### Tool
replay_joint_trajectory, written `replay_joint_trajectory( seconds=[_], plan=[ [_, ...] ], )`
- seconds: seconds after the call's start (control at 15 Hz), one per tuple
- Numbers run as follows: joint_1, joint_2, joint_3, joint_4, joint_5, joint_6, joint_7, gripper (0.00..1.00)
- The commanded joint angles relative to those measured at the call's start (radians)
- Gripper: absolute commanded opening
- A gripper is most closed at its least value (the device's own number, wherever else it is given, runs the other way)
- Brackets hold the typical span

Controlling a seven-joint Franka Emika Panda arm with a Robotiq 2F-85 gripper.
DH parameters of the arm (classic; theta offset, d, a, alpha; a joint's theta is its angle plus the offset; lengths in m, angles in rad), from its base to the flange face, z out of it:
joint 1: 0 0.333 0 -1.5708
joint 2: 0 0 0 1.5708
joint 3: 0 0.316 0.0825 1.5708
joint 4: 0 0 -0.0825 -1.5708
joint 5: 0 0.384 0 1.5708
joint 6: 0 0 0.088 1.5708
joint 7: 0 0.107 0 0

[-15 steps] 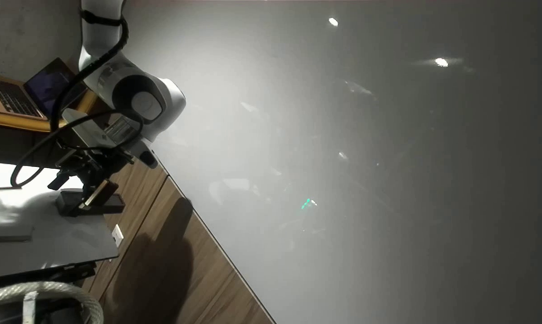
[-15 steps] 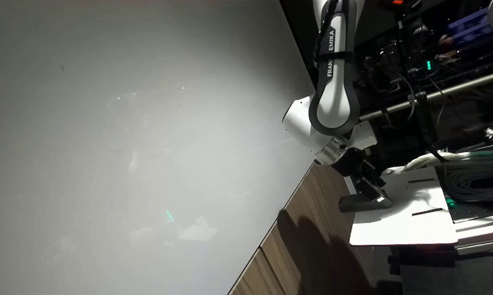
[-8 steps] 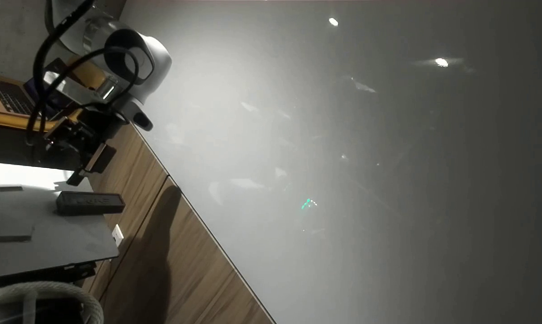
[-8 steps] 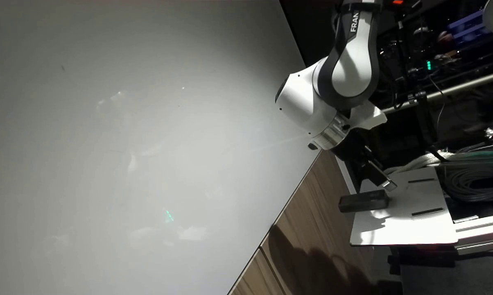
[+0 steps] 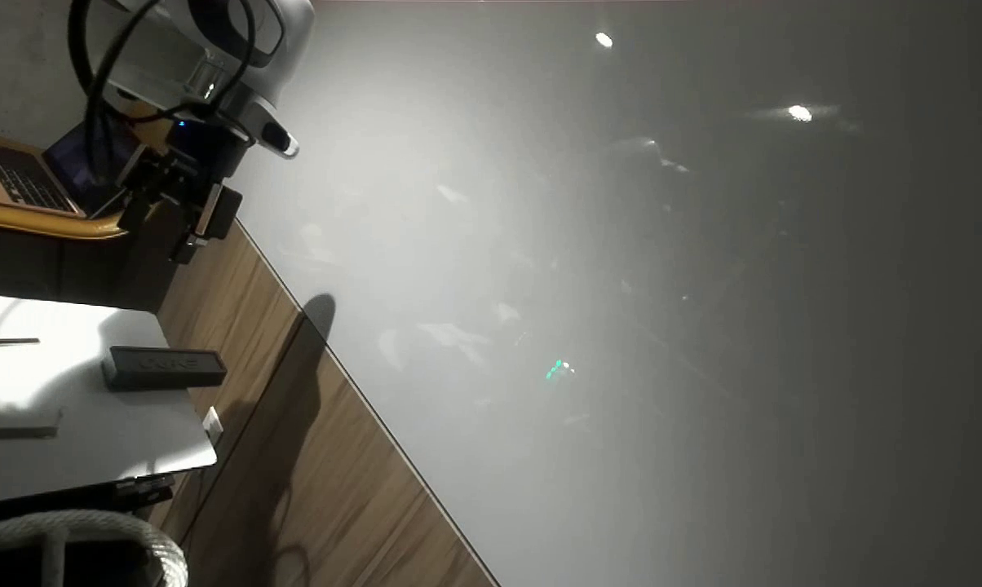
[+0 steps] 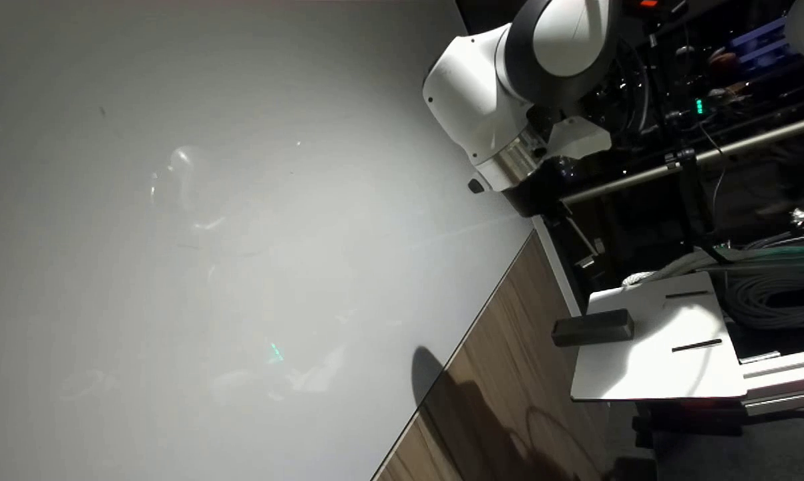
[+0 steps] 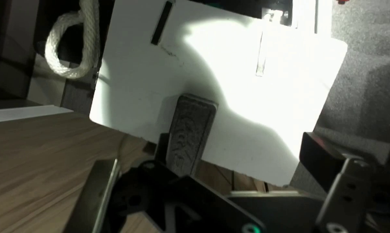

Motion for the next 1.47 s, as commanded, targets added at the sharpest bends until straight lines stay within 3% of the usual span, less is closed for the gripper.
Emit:
replay_joint_trajectory(
  seconds=[0.0, 1.4],
  plan=[
    [-0.016, -0.086, 0.01, 0.015, -0.002, -0.006, 0.038, 1.0],
    [-0.024, -0.11, 0.012, 0.041, 0.007, 0.001, 0.058, 1.0]
  ],
)
